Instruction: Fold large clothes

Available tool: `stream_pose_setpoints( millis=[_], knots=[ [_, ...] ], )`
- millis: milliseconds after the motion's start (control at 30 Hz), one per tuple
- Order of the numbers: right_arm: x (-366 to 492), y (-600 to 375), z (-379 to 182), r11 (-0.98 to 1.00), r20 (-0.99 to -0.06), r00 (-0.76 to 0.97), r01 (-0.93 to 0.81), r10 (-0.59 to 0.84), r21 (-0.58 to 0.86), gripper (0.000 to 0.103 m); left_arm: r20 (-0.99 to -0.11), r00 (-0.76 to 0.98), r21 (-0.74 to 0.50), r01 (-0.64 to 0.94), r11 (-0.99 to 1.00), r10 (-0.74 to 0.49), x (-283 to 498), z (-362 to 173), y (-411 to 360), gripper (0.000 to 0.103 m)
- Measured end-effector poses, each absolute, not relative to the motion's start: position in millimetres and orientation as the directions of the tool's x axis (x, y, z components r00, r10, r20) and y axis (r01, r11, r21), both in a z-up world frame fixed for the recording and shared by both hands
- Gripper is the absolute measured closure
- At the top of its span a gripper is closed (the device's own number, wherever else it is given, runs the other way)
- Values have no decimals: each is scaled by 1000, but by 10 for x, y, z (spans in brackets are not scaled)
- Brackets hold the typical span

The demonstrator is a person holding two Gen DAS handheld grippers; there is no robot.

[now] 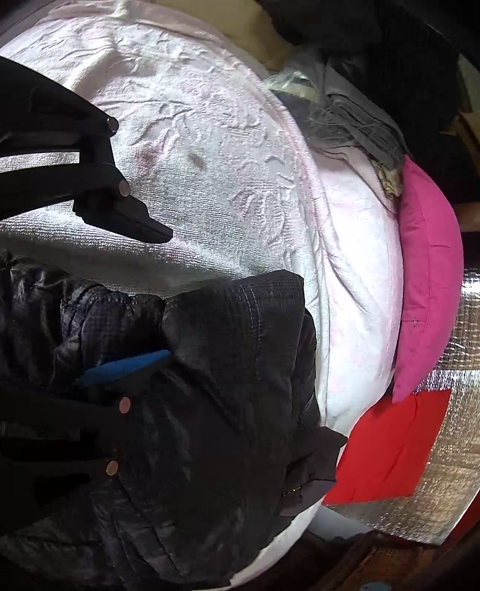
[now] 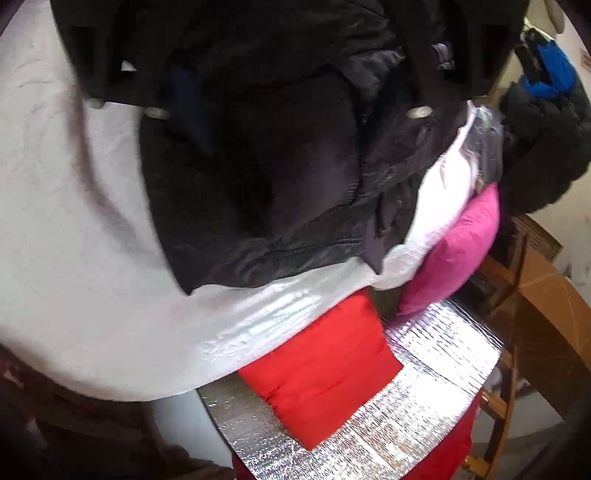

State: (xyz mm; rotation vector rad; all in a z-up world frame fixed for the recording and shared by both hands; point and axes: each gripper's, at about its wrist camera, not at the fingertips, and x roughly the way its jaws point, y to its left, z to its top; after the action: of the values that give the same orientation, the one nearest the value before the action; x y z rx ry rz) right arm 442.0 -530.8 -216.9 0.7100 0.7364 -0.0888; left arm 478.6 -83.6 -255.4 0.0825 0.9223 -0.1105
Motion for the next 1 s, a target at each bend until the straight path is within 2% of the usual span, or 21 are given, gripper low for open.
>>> stream_pose_setpoints(
  millis=[67, 100, 133, 167, 200, 267, 367, 467, 533, 733, 833, 900, 933, 967, 1000],
  knots=[
    [4449, -5237, -2179, 782, -662, 735, 322, 149, 534, 21, -787, 616, 57, 140, 988, -42, 4759, -2549, -863, 43],
    [4474, -5187, -2173, 803, -679, 722, 324, 132, 500, 33, -780, 625, 77, 145, 986, -31, 4747, -2547, -883, 43],
    [4486, -5124, -2159, 831, -698, 709, 327, 99, 450, 47, -776, 630, 88, 147, 985, -25, 4745, -2546, -893, 43],
    [4491, -5067, -2154, 856, -718, 695, 342, 48, 388, 84, -769, 639, 105, 150, 983, -16, 4734, -2542, -908, 43],
    [4495, -5037, -2160, 867, -734, 678, 348, 30, 357, 85, -766, 643, 110, 152, 982, -13, 4728, -2537, -912, 43],
    [4429, -5048, -2122, 850, -716, 696, 346, 51, 397, 89, -759, 651, 122, 159, 980, -11, 4714, -2526, -920, 43],
    [4298, -4983, -1877, 869, -681, 732, 320, 26, 377, 90, -747, 664, 140, 170, 976, -9, 4692, -2505, -934, 43],
    [4071, -4926, -1607, 877, -642, 766, 296, 19, 379, 90, -738, 675, 153, 181, 971, -10, 4654, -2493, -944, 43],
    [4005, -4914, -1566, 882, -651, 759, 292, 21, 369, 90, -731, 682, 167, 189, 968, -7, 4650, -2493, -961, 43],
    [4119, -5149, -1929, 829, -737, 671, 369, 75, 420, 86, -721, 692, 183, 199, 963, -6, 4616, -2482, -974, 43],
    [4130, -5214, -1932, 822, -736, 672, 372, 82, 431, 84, -721, 693, 185, 198, 963, -4, 4625, -2480, -976, 43],
    [4065, -5267, -1850, 815, -700, 711, 362, 73, 453, 82, -720, 694, 187, 197, 962, -2, 4617, -2480, -983, 43],
    [4022, -5295, -1800, 807, -670, 739, 352, 71, 474, 77, -719, 695, 189, 197, 962, -1, 4618, -2480, -987, 43],
    [3978, -5318, -1745, 798, -636, 768, 337, 73, 499, 59, -717, 697, 192, 197, 961, 1, 4614, -2481, -991, 43],
    [3946, -5326, -1708, 792, -613, 787, 326, 76, 516, 20, -715, 699, 197, 197, 960, 4, 4610, -2483, -996, 43]
  ],
)
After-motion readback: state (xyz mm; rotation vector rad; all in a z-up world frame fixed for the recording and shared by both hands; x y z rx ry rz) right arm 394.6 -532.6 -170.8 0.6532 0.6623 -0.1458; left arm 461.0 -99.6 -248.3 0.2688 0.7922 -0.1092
